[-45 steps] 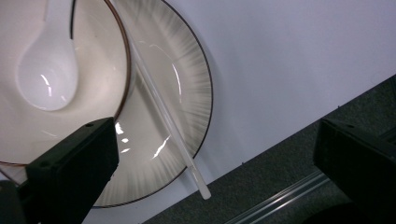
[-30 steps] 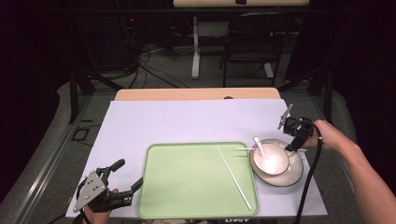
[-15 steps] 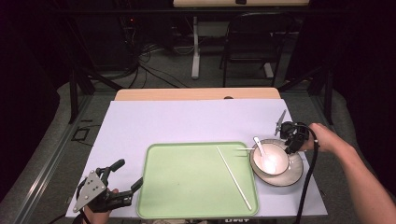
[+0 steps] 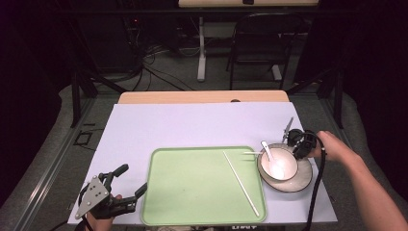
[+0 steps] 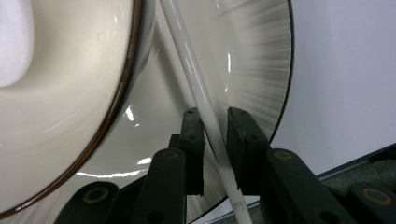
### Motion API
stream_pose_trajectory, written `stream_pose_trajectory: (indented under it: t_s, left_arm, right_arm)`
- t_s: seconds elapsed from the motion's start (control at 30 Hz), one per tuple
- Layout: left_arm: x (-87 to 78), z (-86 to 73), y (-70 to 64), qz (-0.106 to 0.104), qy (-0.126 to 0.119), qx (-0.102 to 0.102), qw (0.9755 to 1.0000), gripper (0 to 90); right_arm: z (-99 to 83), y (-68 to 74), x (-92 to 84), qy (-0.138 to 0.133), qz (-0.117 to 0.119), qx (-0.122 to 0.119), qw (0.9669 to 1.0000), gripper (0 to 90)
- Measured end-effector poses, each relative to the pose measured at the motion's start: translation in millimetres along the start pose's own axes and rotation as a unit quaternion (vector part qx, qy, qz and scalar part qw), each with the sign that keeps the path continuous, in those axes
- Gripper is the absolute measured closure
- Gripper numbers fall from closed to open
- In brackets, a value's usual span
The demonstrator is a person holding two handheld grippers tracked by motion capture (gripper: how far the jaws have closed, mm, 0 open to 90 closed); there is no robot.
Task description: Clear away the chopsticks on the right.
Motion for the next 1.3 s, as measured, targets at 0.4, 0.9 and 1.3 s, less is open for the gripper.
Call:
stream_pose_trajectory:
  t_s: [0.4, 0.9, 1.3]
  left_arm:
    - [0.0, 0.0, 0.1, 0.0, 0.0, 0.0, 1.0, 15.2]
    - [0.7, 0.1, -0.3, 0.0, -0.001, -0.001, 1.0, 15.2]
    - [0.8, 0.2, -0.3, 0.0, -0.001, -0.001, 1.0, 15.2]
  right_arm:
    - [-4.1, -0.8, -2.0, -0.026, 0.002, 0.041, 0.9988, 83.6]
    - [2.1, 4.2, -36.1, -0.078, -0.007, 0.099, 0.992, 83.7]
    - [14.6, 23.3, -71.7, -0.107, -0.023, 0.142, 0.9838, 83.7]
Point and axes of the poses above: each handheld gripper's, and its own axes: x roughly forward along the jaws, z roughly out of its top, y roughly to its left, the point moved 8 cm from there along x, roughly forward along the jaws, and after that the axes turned 9 degrees about x, right-handed, at the moved point
